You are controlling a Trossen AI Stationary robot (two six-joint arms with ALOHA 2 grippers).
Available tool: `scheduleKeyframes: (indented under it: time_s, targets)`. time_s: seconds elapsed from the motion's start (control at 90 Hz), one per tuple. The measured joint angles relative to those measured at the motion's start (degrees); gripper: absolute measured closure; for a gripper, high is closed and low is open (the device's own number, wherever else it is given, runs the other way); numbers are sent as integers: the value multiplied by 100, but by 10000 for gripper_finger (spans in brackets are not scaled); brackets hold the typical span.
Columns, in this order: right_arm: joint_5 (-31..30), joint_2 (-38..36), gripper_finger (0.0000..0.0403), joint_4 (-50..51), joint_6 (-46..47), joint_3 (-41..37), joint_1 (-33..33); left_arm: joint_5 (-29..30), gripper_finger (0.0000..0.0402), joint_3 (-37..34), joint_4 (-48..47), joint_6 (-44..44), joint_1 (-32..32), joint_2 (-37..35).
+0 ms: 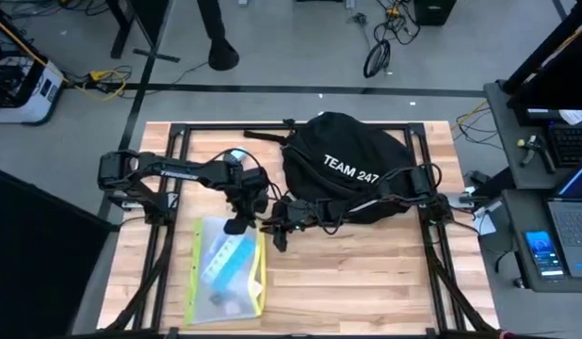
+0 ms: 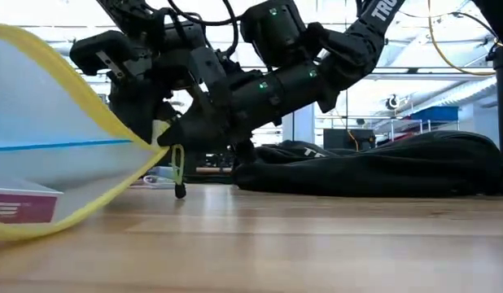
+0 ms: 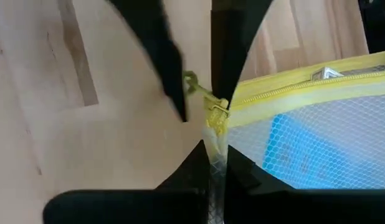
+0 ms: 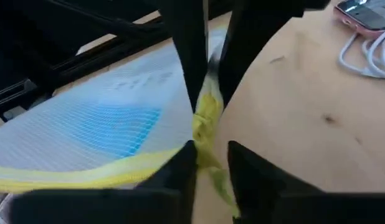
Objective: Unpack backpack
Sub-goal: Close the green zip bag
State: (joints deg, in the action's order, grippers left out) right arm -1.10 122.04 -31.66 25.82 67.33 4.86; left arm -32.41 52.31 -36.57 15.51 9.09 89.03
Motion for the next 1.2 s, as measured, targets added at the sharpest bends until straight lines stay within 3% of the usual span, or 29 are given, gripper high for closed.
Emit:
scheduleKeyframes:
  time_s: [0.078, 0.189, 0.822, 1.2]
  targets:
    - [6, 0, 390, 8, 2, 0, 17, 82, 401, 0, 0, 32, 19, 0]
    - [152, 0, 400, 5, 248, 2, 27, 187, 401, 0, -2, 52, 117, 0]
    - [647, -417, 403, 1361, 1331, 9, 220, -124, 401, -18, 6, 297, 829, -11]
    - [641, -409, 402, 1405, 1266, 0, 151, 89, 398, -20, 337, 1104, 283, -11]
